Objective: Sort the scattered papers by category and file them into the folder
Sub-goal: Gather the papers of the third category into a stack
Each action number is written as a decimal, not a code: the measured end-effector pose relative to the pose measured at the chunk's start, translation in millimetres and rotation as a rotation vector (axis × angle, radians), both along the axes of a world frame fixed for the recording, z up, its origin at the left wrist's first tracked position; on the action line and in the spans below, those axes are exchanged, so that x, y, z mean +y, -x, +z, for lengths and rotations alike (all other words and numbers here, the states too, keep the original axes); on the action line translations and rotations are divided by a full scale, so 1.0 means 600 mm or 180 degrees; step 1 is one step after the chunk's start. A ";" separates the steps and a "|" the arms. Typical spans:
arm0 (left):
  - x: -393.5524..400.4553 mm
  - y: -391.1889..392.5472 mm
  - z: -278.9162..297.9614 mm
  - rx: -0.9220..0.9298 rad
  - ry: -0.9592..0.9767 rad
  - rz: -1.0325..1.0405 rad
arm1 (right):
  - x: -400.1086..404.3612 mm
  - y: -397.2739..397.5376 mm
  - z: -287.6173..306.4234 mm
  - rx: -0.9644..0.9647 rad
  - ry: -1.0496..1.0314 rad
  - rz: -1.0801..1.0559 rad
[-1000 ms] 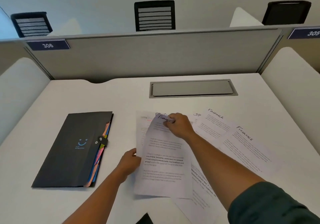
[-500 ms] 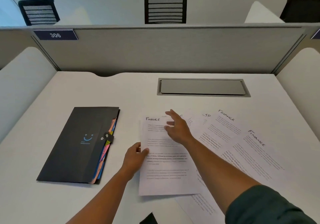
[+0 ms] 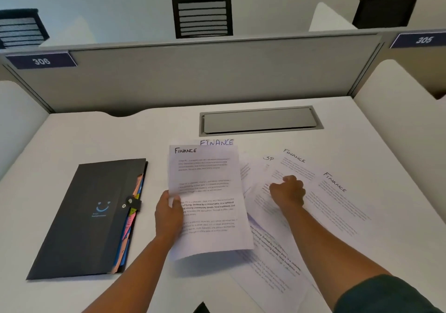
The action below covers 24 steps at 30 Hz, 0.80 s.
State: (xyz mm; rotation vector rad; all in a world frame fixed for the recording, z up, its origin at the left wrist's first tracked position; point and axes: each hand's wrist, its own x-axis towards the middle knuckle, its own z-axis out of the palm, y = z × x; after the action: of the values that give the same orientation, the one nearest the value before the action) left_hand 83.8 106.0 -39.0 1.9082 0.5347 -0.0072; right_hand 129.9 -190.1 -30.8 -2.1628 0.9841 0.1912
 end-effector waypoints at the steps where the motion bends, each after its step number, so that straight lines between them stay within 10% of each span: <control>1: -0.003 -0.002 0.003 -0.0048 0.0024 0.0020 | -0.012 0.009 0.002 0.0233 0.0091 -0.0216; 24: -0.126 0.031 0.006 0.0060 -0.0118 -0.0798 | -0.169 0.189 0.001 0.1467 0.0276 -0.1804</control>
State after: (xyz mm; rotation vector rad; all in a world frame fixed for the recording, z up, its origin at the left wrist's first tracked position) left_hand 65.1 30.2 -35.1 2.0021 0.3072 -0.1792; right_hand 16.7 -291.3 -30.0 -1.8554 1.8517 0.3845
